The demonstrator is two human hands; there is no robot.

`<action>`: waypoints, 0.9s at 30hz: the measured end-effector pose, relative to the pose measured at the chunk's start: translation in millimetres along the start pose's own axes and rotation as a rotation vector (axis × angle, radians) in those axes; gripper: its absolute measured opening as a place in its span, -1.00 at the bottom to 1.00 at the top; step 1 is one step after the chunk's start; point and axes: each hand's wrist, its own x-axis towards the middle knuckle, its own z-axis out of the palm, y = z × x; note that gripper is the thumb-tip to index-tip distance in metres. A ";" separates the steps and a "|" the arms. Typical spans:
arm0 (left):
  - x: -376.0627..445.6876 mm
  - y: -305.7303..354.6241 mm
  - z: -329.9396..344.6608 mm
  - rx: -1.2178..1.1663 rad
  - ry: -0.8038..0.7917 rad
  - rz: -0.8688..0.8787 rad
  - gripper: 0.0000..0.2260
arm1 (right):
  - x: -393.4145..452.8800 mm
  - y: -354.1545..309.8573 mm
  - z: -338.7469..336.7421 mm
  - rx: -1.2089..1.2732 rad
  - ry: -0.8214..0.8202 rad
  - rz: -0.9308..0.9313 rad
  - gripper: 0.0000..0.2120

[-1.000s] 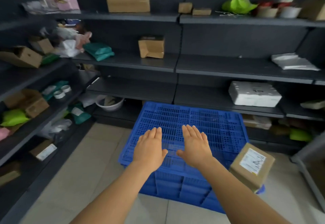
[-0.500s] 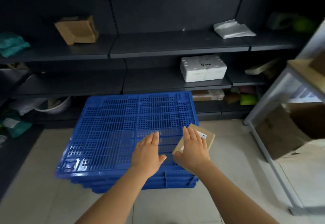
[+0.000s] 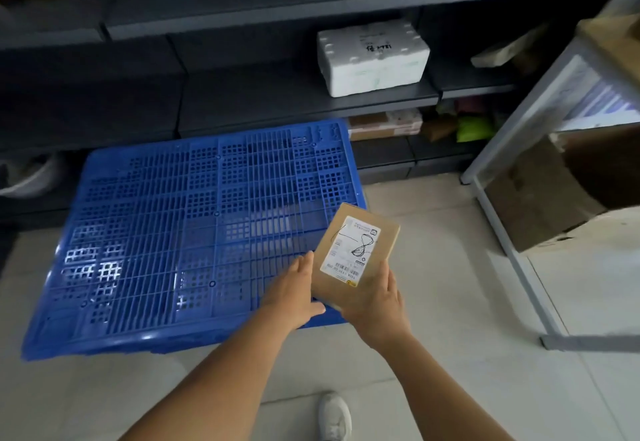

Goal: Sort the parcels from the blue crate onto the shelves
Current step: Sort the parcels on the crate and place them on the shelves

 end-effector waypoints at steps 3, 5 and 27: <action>18.6 -2.3 8.4 -0.060 -0.054 -0.024 -0.05 | 13.6 5.5 13.1 0.093 -0.010 0.073 -0.04; 28.8 -4.8 13.9 -0.103 -0.086 -0.033 0.00 | 19.3 8.2 18.4 0.096 -0.023 0.065 -0.06; -109.7 -115.9 -45.3 -0.598 0.387 -0.220 -0.16 | -44.4 -122.0 53.6 0.019 -0.245 -0.404 -0.13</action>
